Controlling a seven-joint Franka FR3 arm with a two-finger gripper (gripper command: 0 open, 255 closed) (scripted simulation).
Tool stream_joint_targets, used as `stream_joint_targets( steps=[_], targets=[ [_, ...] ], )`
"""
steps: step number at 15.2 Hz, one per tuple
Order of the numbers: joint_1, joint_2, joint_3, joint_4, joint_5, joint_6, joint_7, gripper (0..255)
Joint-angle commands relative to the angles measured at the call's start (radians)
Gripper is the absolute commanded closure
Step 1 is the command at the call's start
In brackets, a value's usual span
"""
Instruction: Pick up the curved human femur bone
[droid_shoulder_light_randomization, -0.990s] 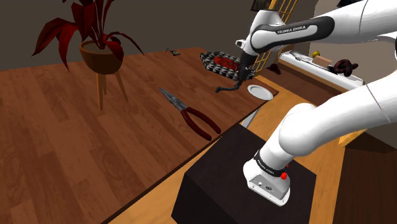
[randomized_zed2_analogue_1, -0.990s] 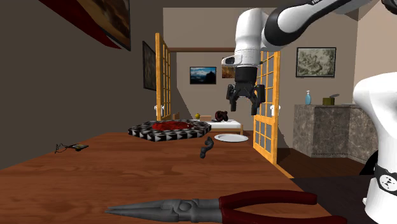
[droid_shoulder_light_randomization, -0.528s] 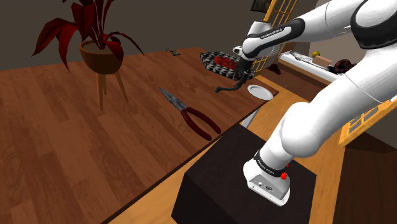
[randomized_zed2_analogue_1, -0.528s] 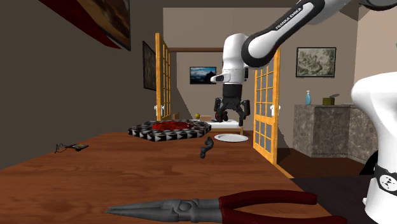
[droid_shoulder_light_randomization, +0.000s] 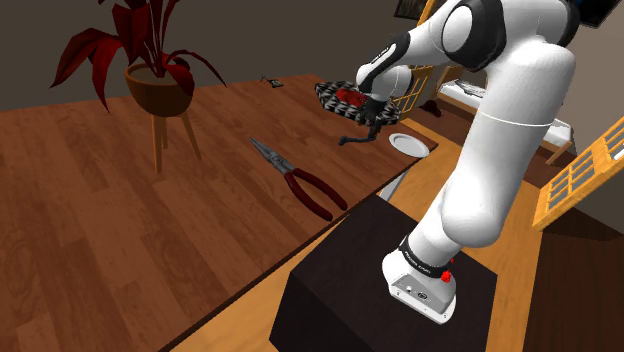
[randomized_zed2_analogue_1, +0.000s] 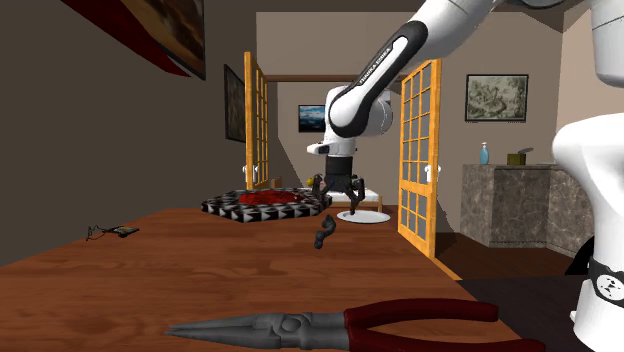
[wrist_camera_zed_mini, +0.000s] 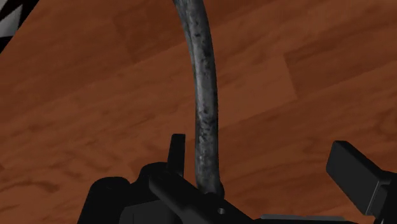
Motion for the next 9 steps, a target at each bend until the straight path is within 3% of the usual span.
stream_joint_targets(
  steps=[1, 2, 9],
  targets=[
    [-0.072, 0.104, 0.057, 0.077, 0.099, 0.000, -0.142, 0],
    [-0.106, 0.145, 0.086, 0.113, 0.129, -0.001, -0.190, 0],
    [-0.153, 0.216, 0.145, 0.106, 0.198, 0.067, -0.233, 0]
  ],
)
